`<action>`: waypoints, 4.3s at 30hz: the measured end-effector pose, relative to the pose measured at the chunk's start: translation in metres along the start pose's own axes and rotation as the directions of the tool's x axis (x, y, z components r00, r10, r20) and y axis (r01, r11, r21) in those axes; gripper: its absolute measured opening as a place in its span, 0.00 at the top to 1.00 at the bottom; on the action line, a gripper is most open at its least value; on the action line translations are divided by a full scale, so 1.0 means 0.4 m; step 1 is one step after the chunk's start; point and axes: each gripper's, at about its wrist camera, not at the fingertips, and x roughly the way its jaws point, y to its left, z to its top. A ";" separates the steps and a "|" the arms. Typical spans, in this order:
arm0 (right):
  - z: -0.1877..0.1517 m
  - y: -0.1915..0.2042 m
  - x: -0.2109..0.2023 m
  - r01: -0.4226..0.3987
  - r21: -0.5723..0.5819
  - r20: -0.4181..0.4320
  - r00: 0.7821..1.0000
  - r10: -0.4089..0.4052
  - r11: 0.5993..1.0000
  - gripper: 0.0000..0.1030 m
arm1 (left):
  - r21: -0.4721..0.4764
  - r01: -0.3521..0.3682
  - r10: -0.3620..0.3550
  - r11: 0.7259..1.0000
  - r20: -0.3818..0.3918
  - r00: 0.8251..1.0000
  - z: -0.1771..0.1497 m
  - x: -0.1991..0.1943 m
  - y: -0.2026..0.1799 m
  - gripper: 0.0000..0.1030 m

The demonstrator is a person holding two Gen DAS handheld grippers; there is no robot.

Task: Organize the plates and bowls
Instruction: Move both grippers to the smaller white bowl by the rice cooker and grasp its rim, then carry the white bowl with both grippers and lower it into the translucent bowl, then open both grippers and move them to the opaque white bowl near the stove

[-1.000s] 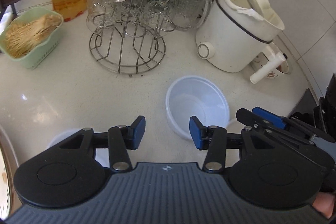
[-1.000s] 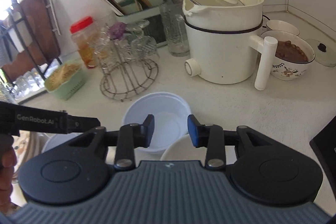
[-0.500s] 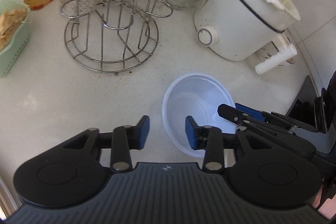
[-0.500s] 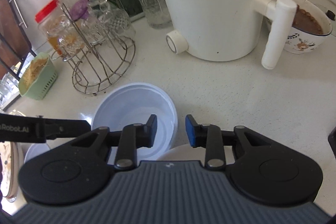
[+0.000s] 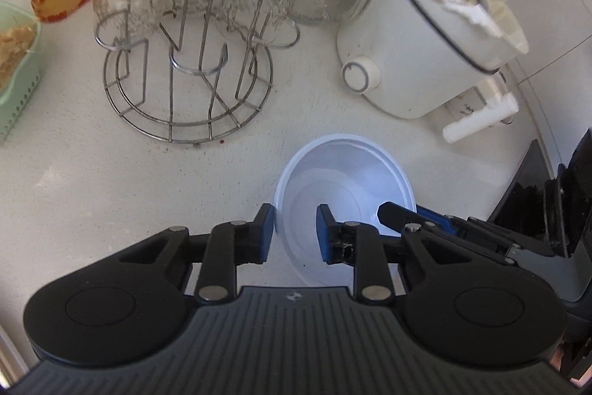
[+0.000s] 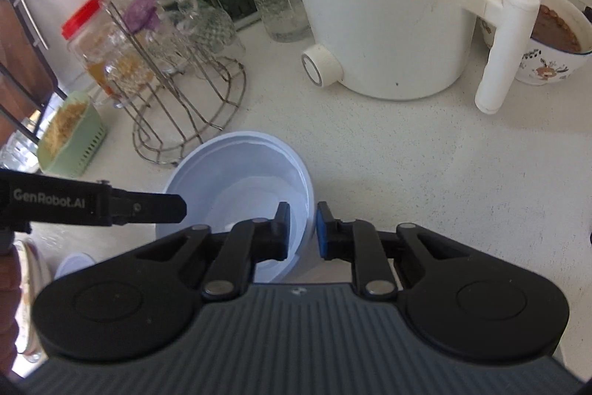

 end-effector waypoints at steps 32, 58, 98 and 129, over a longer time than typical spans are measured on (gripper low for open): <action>-0.043 0.207 -0.203 -0.251 -0.161 0.080 0.961 0.266 0.955 0.82 | -0.194 -0.154 0.199 0.969 0.241 0.950 -0.214 -0.379 0.068 0.71; -0.154 0.340 -0.121 -0.267 -0.186 -0.031 0.963 0.266 0.946 0.81 | -0.252 -0.137 0.195 0.958 0.222 0.955 -0.349 -0.364 0.251 0.71; -0.207 0.319 -0.389 -0.090 -0.151 0.253 0.959 0.127 0.984 0.61 | 0.029 -0.064 0.051 0.998 0.334 0.941 -0.394 -0.542 0.107 0.68; -0.299 0.395 -0.435 0.093 -0.001 0.331 0.940 -0.088 0.996 0.61 | 0.172 0.028 -0.070 0.985 0.246 0.967 -0.384 -0.542 0.236 0.69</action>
